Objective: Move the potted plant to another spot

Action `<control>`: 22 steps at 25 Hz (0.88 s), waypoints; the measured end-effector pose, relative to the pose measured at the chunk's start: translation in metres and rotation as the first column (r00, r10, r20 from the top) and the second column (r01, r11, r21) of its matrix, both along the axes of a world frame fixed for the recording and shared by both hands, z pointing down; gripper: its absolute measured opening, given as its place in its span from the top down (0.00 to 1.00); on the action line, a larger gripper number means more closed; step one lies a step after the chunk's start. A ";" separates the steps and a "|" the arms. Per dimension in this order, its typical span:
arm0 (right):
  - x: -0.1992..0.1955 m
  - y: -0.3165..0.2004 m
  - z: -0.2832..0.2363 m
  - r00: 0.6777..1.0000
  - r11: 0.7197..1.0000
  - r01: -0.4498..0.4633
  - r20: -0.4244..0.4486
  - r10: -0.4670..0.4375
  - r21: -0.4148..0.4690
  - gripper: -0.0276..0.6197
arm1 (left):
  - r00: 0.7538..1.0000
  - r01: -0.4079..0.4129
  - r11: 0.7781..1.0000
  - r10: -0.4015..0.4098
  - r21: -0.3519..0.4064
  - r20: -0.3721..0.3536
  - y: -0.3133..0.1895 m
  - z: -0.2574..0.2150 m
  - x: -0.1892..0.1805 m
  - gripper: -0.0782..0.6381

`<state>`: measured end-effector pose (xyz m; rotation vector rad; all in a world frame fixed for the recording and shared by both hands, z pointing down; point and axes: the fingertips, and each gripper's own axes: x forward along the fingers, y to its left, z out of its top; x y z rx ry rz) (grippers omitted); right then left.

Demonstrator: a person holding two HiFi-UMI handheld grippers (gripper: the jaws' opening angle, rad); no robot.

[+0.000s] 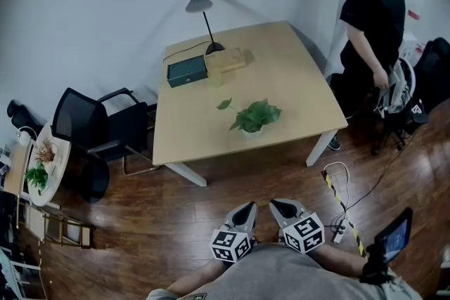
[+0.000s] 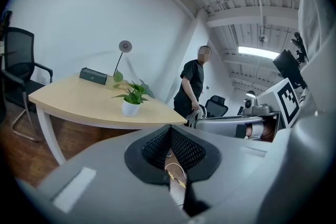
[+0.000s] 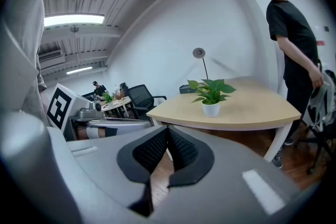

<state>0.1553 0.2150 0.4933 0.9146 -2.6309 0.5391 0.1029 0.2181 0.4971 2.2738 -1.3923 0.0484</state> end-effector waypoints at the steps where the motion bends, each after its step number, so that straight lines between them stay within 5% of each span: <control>1: 0.001 0.000 0.001 1.000 1.000 0.001 -0.002 -0.001 -0.004 0.95 | 1.000 -0.003 1.000 0.003 0.000 0.003 0.000 0.000 0.001 0.90; 22: -0.004 -0.012 -0.001 1.000 1.000 0.028 -0.001 -0.028 0.004 0.95 | 1.000 0.024 1.000 -0.024 0.005 0.006 -0.005 -0.005 -0.001 0.90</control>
